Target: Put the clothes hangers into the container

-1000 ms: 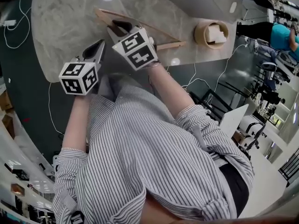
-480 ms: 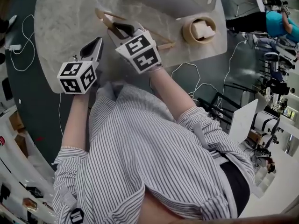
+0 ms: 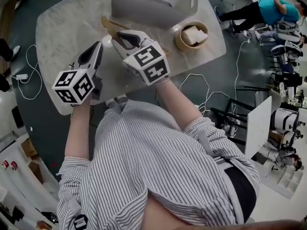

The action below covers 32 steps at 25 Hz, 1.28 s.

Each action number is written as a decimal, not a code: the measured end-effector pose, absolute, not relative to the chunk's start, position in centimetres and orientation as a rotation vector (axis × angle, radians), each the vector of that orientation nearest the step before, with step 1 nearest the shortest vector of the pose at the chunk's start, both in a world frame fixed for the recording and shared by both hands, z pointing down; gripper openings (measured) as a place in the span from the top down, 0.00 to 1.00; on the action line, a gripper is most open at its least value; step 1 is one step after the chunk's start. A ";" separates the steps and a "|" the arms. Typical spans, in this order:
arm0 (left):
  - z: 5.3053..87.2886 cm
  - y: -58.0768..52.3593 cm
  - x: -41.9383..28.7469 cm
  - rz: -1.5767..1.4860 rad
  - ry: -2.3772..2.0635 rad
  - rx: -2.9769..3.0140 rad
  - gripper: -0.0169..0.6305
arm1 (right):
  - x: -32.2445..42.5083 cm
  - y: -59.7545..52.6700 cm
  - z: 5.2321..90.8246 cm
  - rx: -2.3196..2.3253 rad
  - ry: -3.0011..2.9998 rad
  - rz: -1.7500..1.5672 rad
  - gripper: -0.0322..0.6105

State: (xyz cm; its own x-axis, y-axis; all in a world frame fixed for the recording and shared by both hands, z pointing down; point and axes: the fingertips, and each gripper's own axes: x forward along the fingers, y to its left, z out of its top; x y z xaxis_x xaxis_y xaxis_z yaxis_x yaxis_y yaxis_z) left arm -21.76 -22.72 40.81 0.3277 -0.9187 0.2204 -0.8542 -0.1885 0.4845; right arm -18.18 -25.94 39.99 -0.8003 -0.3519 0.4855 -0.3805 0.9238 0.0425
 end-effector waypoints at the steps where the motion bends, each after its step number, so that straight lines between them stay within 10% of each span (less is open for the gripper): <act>1: 40.1 -23.0 -21.6 -0.168 -1.554 2.088 0.96 | -17.9 -26.1 39.3 0.530 -2.597 0.080 0.81; 32: 25.1 -25.4 -15.3 -0.185 -1.388 2.567 0.96 | -12.0 -26.8 23.3 0.879 -2.858 0.024 0.81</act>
